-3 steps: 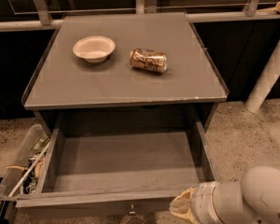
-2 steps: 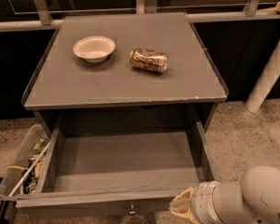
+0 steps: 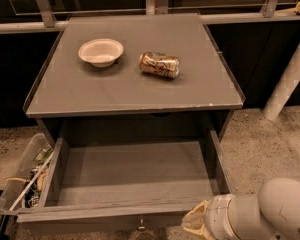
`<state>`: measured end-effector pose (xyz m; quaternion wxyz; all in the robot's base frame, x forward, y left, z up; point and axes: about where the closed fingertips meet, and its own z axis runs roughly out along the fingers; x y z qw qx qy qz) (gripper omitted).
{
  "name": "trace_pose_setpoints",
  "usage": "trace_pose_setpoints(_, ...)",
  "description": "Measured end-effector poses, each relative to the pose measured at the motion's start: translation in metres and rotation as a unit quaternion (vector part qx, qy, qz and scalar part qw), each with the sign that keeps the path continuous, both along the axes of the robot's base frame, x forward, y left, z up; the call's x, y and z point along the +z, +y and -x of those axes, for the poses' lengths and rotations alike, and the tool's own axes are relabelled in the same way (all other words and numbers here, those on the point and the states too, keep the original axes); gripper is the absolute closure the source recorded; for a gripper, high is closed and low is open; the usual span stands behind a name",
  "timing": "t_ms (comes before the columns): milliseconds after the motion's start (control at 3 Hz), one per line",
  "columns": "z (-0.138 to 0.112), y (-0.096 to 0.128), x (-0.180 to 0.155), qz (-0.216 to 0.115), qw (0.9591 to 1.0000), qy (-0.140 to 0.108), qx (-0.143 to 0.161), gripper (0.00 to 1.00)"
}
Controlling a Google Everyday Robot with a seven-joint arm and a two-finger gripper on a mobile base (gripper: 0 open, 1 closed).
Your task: Close top drawer
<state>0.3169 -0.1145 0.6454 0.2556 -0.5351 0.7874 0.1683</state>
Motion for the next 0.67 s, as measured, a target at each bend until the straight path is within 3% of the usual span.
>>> trace_pose_setpoints(333,-0.0001,0.0001,0.0003,0.0,1.0,0.0,0.0,0.13)
trace_pose_setpoints(667,-0.0089,0.0048,0.0026,-0.007,0.9999,-0.011,0.007,0.0)
